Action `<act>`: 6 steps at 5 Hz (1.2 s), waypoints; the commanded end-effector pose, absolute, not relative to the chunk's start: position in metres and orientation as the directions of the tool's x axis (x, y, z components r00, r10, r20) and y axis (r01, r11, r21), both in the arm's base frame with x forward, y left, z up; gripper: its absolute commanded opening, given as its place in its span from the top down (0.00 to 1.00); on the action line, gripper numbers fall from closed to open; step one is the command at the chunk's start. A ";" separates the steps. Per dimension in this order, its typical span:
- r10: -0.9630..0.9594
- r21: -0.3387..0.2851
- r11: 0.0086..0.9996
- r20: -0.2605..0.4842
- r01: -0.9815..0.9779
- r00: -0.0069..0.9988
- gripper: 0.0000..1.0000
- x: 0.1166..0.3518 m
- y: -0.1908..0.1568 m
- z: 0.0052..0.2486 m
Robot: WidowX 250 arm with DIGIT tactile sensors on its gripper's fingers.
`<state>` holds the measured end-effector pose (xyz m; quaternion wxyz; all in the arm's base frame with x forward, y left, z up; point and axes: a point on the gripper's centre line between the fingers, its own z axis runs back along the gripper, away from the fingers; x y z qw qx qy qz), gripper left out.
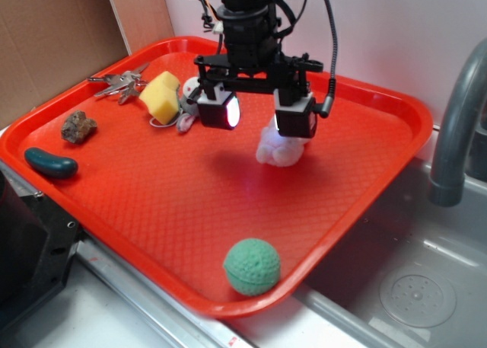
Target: Grab the pink bunny.
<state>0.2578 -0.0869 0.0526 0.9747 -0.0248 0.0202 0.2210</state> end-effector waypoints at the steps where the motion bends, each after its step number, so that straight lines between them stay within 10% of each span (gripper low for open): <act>1: 0.301 0.008 0.954 -0.001 -0.301 0.954 1.00 0.293 -0.093 0.046; 6: 0.096 0.046 0.993 0.258 -0.111 0.961 1.00 0.230 -0.052 0.275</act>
